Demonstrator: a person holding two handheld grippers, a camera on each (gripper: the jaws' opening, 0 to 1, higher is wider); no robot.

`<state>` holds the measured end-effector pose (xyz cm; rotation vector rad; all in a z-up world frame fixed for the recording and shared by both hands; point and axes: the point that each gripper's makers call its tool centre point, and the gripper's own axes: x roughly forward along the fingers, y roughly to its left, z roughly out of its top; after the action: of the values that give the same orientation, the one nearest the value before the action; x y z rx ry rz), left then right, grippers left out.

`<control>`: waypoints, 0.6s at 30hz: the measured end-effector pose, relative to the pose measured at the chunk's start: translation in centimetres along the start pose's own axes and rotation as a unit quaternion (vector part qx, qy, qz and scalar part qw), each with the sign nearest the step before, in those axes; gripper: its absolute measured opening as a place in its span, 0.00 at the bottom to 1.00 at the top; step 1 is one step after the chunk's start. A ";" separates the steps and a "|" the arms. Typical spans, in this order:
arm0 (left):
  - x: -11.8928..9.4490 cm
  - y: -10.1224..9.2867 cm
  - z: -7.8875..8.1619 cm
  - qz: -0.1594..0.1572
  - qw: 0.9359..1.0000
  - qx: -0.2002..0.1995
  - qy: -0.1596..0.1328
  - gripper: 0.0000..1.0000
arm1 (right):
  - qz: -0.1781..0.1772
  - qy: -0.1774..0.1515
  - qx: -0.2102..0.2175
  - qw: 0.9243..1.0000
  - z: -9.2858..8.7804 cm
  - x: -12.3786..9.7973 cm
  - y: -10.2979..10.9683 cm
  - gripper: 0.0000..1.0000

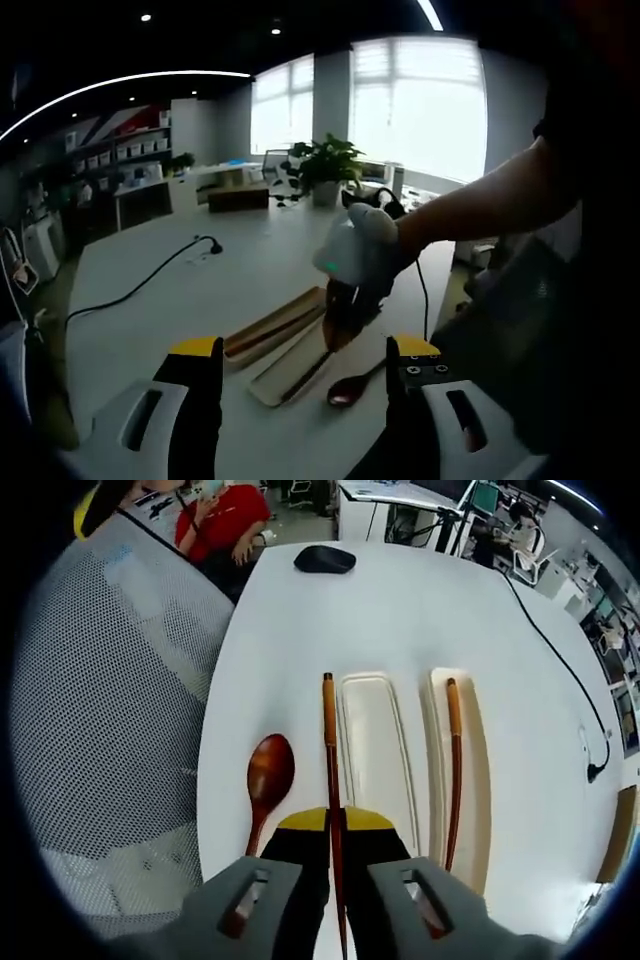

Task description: Arrange the utensils inside the cutlery case until each visible utensil rests in its matching compartment.

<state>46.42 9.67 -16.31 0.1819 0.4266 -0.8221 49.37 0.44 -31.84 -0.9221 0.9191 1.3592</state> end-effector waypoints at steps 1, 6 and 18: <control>0.0 0.0 0.0 0.000 1.000 0.000 0.000 0.68 | -0.002 -0.001 0.000 1.000 0.0 -0.1 -0.1 0.00; 0.0 0.0 0.0 0.001 1.000 0.000 -0.001 0.68 | -0.009 -0.003 0.000 1.000 0.3 -0.6 -0.8 0.00; 0.0 0.1 0.0 0.002 1.000 -0.002 -0.001 0.68 | -0.027 -0.007 -0.008 1.000 0.9 -1.3 -2.8 0.00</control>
<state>46.50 9.79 -16.28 0.1784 0.4261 -0.8184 52.20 0.72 -30.26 -0.9420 0.8679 1.3269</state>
